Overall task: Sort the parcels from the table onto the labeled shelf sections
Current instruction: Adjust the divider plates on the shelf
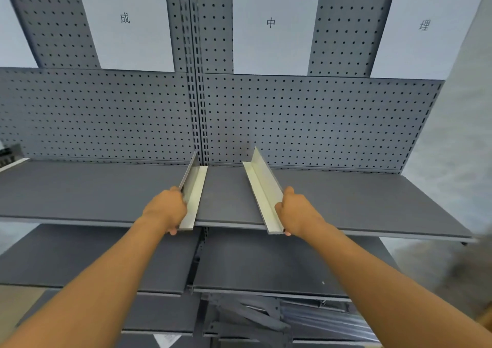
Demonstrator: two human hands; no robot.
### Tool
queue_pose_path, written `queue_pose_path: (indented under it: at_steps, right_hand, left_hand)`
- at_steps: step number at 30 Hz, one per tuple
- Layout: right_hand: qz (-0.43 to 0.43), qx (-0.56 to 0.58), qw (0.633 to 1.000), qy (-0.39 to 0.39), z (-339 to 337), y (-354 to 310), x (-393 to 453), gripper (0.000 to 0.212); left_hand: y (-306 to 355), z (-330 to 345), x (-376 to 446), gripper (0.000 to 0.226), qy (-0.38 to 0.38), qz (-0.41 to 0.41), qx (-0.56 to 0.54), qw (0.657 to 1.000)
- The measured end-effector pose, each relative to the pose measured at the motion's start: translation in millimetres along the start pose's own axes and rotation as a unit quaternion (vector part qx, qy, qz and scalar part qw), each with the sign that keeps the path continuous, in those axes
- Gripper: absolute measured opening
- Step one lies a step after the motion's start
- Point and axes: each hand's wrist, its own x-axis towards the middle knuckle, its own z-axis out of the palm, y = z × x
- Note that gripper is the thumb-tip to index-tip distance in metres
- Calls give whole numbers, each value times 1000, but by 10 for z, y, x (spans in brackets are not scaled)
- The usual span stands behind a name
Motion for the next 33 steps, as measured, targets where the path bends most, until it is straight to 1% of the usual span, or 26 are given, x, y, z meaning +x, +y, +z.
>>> queue_pose_path:
  at_steps: [2,3,5,8,13,16,22,24,25,27,30,33]
  right_hand:
    - [7,4,1000,6,-13,-6,20,16]
    - [8,6,1000,8,-18,-19,31,14]
    - [13,7,1000,12,-23,-64,44,10]
    - [28,7,999,20,-24,-144,69,18]
    - [32,11,999,29,-7,-271,64,5]
    - [34,6,999,38,4,-316,36,7]
    - [49,1,997,52,-16,-281,-28,6]
    - [55,7,997,56,-31,-256,-59,7]
    - [58,12,997,59,-41,-241,-74,8]
    - [62,15,996,63,-65,-211,-101,13]
    - [65,12,996,68,-108,-150,-124,18]
    - [61,12,995,72,-159,-73,-131,20]
  left_hand:
    - [-10,-20,27,20,-5,-1,-5,1000]
    - [-12,-26,49,18,-10,0,-6,1000]
    - [-22,-27,105,9,-9,14,-10,1000]
    - [-20,-20,169,11,1,23,-2,1000]
    - [-55,-14,215,14,-1,36,15,999]
    - [-81,-54,215,11,-10,47,19,999]
    - [-131,-125,227,10,-37,52,13,998]
    - [-102,-141,215,26,-14,64,3,998]
    - [-80,-148,210,31,9,75,21,997]
    - [-22,-163,196,32,60,97,82,990]
    - [127,-207,142,37,103,123,161,974]
    - [302,-188,75,41,145,186,208,949]
